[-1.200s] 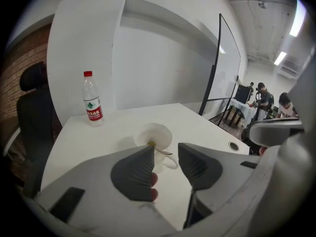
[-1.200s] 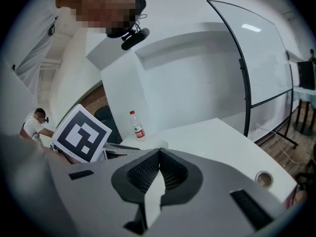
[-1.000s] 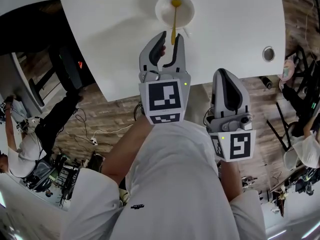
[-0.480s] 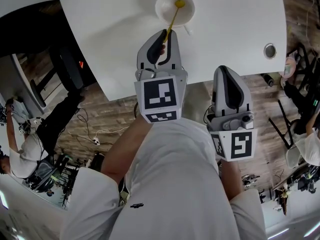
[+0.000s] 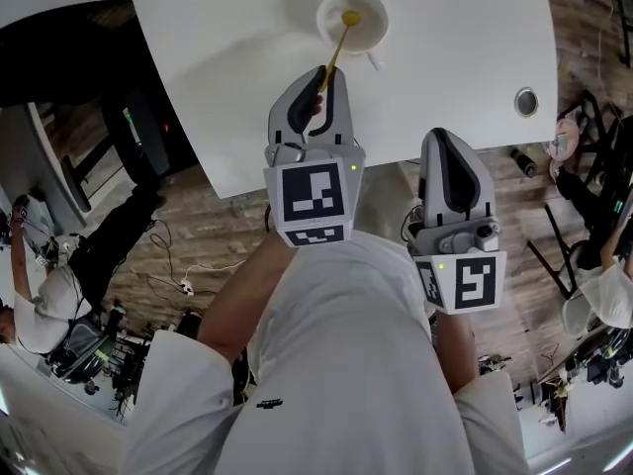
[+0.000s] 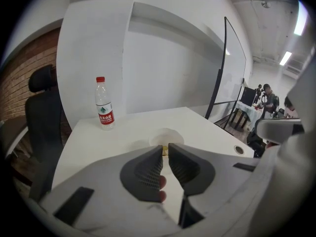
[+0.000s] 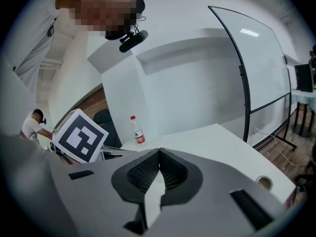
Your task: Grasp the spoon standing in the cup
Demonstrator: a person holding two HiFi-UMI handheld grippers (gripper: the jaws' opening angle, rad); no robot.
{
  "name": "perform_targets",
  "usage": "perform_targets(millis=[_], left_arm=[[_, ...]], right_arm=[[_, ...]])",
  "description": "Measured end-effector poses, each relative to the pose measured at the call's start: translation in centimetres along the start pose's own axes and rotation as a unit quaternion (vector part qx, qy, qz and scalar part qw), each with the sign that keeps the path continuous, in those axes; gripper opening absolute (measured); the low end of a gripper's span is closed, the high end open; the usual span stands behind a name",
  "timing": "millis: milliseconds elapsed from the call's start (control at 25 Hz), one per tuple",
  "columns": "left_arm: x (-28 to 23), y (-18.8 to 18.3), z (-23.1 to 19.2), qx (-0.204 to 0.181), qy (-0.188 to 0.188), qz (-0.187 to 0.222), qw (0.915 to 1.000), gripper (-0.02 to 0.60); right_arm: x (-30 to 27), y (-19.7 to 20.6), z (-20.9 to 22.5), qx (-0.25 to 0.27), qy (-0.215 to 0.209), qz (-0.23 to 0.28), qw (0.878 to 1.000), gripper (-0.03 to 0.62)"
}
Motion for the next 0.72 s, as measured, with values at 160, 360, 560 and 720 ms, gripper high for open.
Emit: perform_targets(millis=[160,360,560,720], left_arm=[[1.4,-0.3,0.1,-0.003,0.009,0.009,0.9999,0.048],[3.3,-0.8,0.3,-0.007,0.018,0.019,0.9996,0.048],[5.4,-1.6,0.4,-0.008,0.021,0.031,0.9993,0.048],[7.1,-2.1,0.4,-0.007,0.028,0.041,0.9987,0.048]], right_arm=[[0.5,-0.8,-0.4,0.008,0.002,0.009,1.0,0.003],[1.3,-2.0,-1.1,0.015,0.005,0.023,1.0,0.003],[2.1,-3.4,-1.5,0.026,0.013,0.036,0.999,0.003],[3.1,-4.5,-1.5,0.014,0.018,0.056,0.998,0.003]])
Point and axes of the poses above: the fingertips, and each gripper's own axes: x backward along the fingers, z to its right, y out of its underside, the point moved 2 cm from there along x, backward along the fingers, and after that the axes turned 14 degrees about -z, right-handed, at the moved point
